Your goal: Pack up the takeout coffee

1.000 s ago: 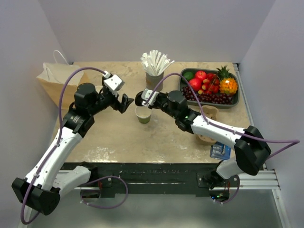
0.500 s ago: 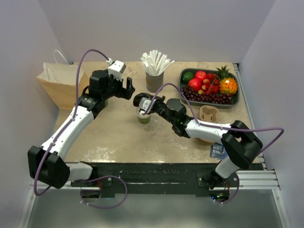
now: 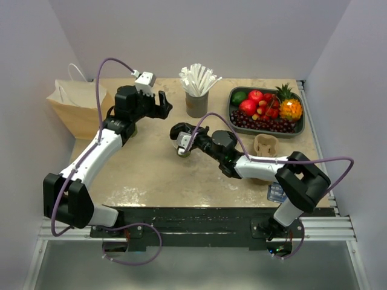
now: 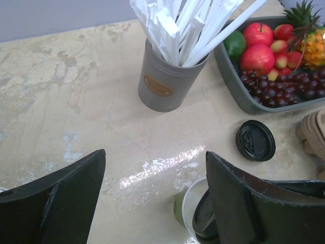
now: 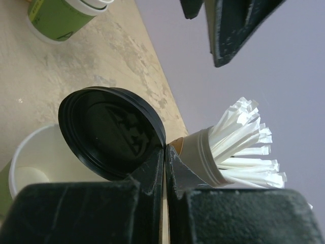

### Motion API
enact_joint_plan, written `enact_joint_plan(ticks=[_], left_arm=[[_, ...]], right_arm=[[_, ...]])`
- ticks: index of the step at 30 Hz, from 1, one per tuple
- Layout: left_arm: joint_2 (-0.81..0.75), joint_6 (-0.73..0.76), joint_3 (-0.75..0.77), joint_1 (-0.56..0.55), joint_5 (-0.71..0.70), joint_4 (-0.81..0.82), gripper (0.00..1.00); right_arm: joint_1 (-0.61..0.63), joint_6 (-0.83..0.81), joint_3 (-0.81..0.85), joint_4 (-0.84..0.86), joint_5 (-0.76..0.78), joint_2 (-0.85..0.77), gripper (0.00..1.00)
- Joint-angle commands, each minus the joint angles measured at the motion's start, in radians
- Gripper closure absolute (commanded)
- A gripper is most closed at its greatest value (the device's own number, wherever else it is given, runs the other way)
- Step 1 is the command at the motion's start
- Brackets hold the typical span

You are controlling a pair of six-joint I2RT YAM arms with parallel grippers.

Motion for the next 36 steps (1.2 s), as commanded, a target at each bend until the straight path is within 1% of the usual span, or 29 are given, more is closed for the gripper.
enact_joint_plan(ticks=[1, 4, 8, 17, 22, 29, 36], left_arm=[[0.029, -0.035, 0.004, 0.002, 0.046, 0.108, 0.17], [0.045, -0.018, -0.016, 0.002, 0.068, 0.090, 0.18], [0.055, -0.030, -0.056, 0.002, 0.105, 0.103, 0.19], [0.050, -0.024, -0.105, 0.004, 0.161, 0.117, 0.20], [0.042, -0.035, -0.125, 0.002, 0.207, 0.117, 0.20], [0.036, -0.039, -0.148, 0.001, 0.258, 0.131, 0.21], [0.058, -0.028, -0.145, 0.001, 0.303, 0.126, 0.21]], right_arm=[[0.009, -0.029, -0.006, 0.110, 0.009, 0.026, 1.00], [0.009, -0.040, -0.022, 0.127, 0.020, 0.035, 1.00], [0.012, -0.061, -0.045, 0.127, 0.017, 0.026, 1.00], [0.017, -0.067, -0.060, 0.044, -0.002, -0.020, 1.00], [0.021, -0.077, -0.063, -0.017, -0.008, -0.054, 0.91], [0.023, -0.075, -0.074, -0.102, -0.032, -0.100, 0.87], [0.025, -0.078, -0.069, -0.160, -0.037, -0.104, 0.84]])
